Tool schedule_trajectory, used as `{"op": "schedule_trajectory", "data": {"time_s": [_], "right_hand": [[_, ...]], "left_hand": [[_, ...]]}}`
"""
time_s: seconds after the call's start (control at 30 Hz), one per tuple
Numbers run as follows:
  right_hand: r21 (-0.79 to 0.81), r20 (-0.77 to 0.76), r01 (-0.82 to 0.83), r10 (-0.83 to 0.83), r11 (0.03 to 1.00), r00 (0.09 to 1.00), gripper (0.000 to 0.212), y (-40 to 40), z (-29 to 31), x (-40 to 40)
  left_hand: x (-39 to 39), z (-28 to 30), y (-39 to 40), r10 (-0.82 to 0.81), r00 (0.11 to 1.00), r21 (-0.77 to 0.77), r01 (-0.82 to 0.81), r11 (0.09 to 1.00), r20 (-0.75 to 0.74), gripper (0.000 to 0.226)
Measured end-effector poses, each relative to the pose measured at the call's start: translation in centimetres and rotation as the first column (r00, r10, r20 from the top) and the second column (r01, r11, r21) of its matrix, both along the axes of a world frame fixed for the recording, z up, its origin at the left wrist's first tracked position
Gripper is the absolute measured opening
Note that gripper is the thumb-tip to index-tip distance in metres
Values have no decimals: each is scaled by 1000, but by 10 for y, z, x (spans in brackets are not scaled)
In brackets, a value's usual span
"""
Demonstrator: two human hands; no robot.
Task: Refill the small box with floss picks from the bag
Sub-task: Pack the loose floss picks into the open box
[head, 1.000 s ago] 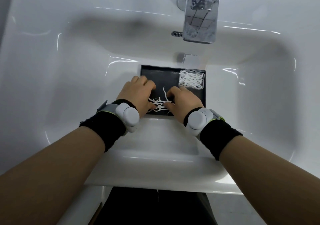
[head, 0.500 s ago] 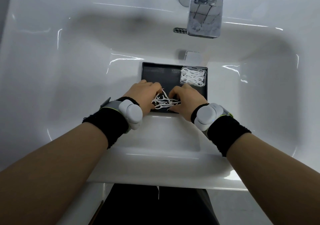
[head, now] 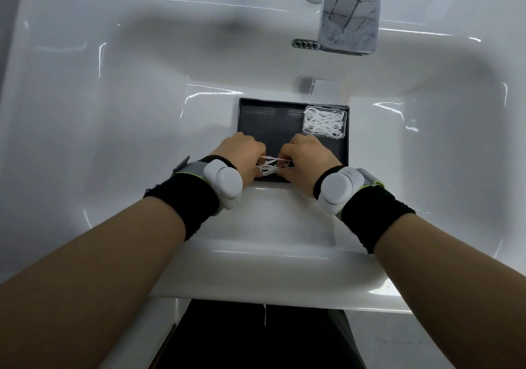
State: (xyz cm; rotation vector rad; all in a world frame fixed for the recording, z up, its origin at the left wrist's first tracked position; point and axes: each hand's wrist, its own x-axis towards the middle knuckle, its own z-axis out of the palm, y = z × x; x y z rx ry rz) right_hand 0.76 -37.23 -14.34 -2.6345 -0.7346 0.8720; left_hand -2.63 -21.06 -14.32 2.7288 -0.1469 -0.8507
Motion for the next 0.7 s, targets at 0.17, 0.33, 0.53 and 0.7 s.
{"op": "schedule_trajectory", "data": {"time_s": [0.17,0.33,0.53,0.7], "right_hand": [[18,48,0,-1,1000,999,15,-8,3,1],[90,20,129,-131,988,991,12,-20,8,4],[123,20,205,-209,971,978,15,-36,14,13],[109,20,218,-221,970,975,16,-43,14,20]], "left_hand": [[-1,2,-2,-19,998,-23,21,1000,55,24],[3,5,-8,44,997,-54,-40,998,65,18],[11,10,-10,177,984,-104,-174,979,22,13],[17,21,-11,361,932,-178,-348,920,43,11]]}}
